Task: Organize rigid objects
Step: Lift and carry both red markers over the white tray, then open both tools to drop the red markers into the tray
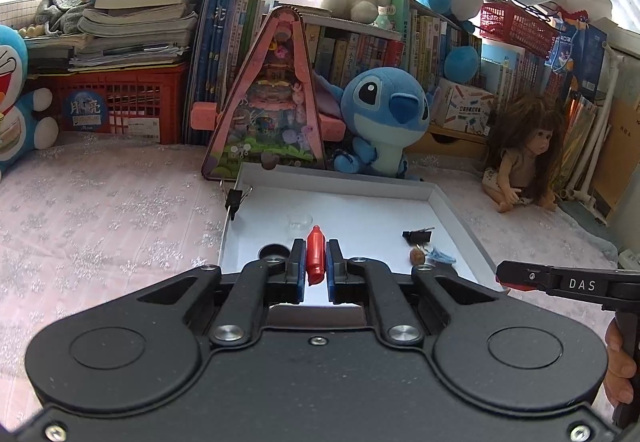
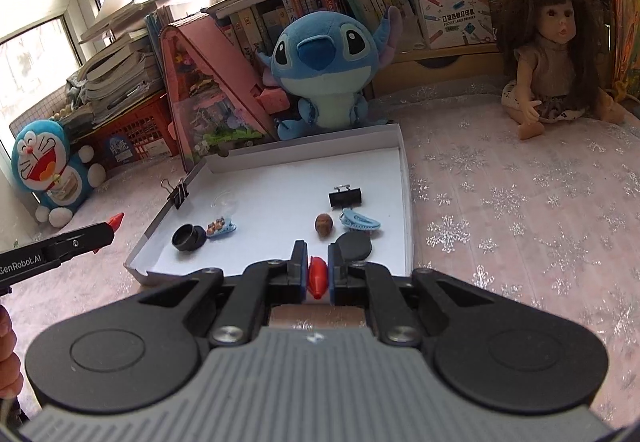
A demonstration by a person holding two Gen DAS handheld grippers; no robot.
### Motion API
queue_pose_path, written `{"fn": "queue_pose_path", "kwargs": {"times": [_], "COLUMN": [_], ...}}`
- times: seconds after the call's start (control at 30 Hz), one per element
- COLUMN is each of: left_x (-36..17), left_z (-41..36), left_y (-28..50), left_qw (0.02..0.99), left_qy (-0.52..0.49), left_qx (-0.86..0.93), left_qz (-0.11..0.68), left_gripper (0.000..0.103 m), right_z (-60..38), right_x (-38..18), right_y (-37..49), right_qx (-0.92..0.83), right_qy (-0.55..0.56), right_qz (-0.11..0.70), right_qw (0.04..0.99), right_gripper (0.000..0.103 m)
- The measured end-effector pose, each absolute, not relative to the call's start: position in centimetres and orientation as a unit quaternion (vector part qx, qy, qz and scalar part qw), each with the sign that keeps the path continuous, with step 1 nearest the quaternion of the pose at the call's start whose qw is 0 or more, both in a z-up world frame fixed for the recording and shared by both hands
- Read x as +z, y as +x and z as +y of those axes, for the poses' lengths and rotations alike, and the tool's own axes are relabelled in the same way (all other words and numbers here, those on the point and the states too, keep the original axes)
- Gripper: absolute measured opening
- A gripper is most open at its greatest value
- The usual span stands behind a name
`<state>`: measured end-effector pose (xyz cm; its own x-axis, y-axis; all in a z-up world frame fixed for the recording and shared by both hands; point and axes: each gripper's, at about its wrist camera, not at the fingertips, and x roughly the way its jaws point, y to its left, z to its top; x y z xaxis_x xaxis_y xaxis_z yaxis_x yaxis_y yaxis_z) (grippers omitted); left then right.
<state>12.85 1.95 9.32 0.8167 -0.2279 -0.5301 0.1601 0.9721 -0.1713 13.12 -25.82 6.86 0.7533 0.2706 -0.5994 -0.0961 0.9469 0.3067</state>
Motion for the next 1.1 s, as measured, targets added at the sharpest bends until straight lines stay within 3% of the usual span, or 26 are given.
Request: {"fn": "queue_pose_path", "kwargs": {"times": [0.33, 0.7, 1.1], "left_x": [7.5, 2.7, 0.1], "left_z": [1.3, -0.8, -1.0], "left_y": [19.9, 26.5, 28.6], "left_qw": [0.944, 0.937, 0.937], "left_qy": [-0.062, -0.027, -0.022], "left_qx": [-0.108, -0.090, -0.070], "left_qz": [0.307, 0.337, 0.341], "left_gripper": [0.009, 0.009, 0.009], "right_z": [-27.7, -27.8, -26.7], "right_x": [6.3, 3.1, 0.9], "right_y": [19.3, 25.0, 27.2], "right_qx": [0.092, 0.076, 0.064], "right_qy": [0.172, 0.149, 0.140], "right_qz": [0.349, 0.358, 0.360], "right_qw": [0.917, 0.919, 0.920], "right_gripper": [0.013, 0.013, 0.013]}}
